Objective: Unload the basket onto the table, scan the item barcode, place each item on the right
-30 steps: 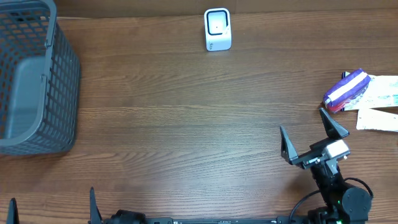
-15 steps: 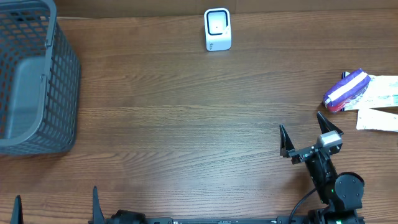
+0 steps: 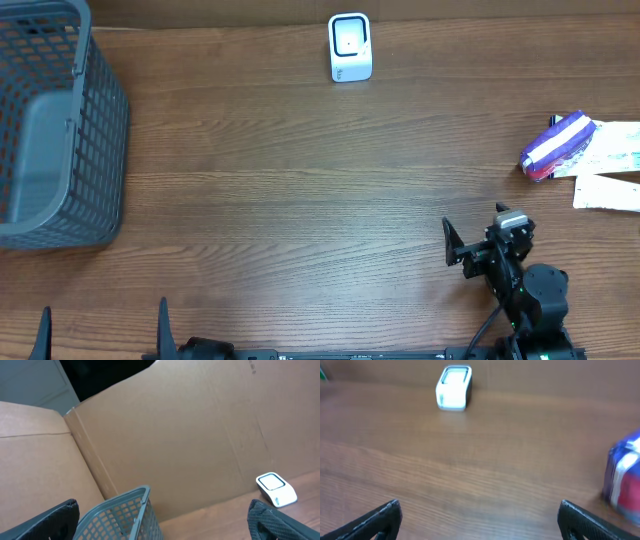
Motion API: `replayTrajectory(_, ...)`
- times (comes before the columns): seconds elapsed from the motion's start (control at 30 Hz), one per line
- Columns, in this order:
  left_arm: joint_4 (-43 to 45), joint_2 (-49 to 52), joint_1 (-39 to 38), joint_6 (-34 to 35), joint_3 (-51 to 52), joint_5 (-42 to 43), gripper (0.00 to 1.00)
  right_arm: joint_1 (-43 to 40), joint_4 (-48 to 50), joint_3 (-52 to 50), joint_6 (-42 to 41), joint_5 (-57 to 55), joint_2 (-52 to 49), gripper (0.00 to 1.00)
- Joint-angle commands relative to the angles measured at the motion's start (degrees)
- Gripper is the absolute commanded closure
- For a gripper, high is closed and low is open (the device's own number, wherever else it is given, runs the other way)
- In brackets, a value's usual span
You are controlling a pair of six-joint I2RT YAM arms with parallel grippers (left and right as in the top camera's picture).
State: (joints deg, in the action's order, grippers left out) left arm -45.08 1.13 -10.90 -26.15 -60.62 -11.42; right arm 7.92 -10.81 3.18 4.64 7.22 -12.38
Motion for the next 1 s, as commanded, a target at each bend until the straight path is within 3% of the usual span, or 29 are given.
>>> replayTrajectory(0.0, -0.6, -0.9, -0.4, -1.1, 0.1, -0.8, 0.0, 0.2, -0.2, 0.2, -0.3, 0.1, -0.1, 0.0)
replayTrajectory(0.47, -1.7, -0.9, -0.4, -1.1, 0.1, -0.9, 0.0, 0.3, 0.5, 0.0, -0.3, 0.1, 12.3, 0.0)
replayTrajectory(0.6, -1.7, -0.9, -0.4, -1.1, 0.1, -0.8, 0.0, 0.3, 6.5, -2.5, -0.3, 0.2, 12.2, 0.0)
replayTrajectory(0.97, -4.8, -0.9, -0.4, -1.1, 0.1, -0.8, 0.0, 0.3, 6.9, -2.7, -0.3, 0.3, 12.2, 0.0)
